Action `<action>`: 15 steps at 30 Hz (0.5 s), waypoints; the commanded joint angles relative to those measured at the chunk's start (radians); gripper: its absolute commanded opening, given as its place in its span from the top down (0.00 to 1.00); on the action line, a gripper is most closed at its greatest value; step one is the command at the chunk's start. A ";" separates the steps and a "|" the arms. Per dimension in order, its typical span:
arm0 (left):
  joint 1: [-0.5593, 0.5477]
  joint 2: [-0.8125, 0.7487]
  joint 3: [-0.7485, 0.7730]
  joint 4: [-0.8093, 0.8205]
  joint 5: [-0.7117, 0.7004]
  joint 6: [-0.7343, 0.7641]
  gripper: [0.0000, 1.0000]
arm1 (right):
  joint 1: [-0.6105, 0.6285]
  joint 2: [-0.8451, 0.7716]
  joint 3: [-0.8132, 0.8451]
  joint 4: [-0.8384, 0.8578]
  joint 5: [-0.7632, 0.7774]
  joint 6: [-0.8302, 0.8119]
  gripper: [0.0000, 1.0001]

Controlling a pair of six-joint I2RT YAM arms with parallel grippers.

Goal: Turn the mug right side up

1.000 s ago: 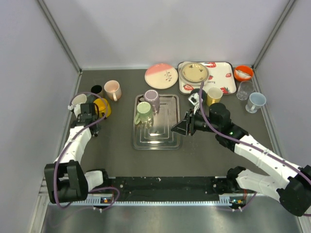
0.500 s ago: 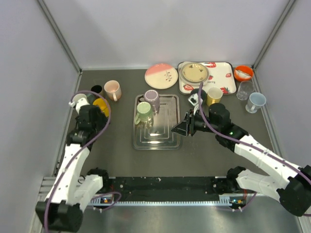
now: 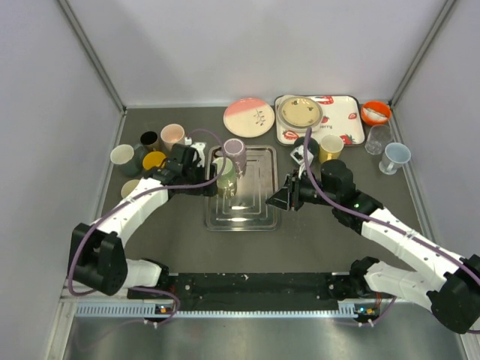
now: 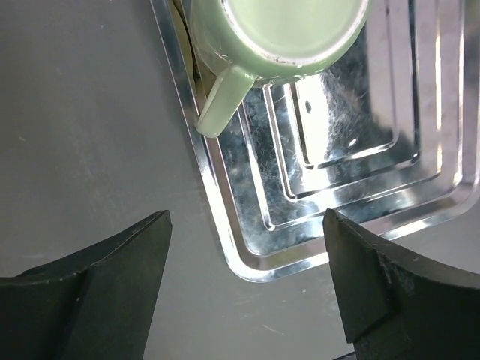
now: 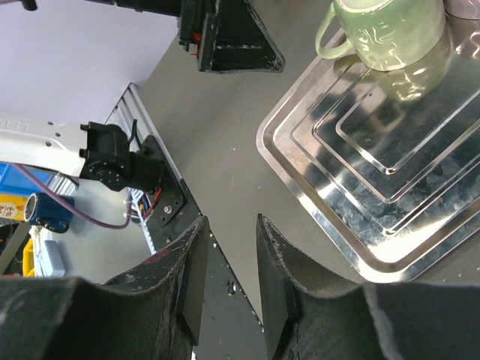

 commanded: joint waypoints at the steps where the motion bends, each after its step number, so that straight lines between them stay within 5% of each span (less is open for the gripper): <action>1: -0.001 0.057 0.060 0.054 0.034 0.145 0.15 | 0.009 0.007 0.047 0.010 0.006 -0.021 0.68; 15: 0.002 0.297 0.160 0.143 0.051 0.343 0.21 | 0.009 -0.011 0.038 -0.021 0.010 -0.040 0.68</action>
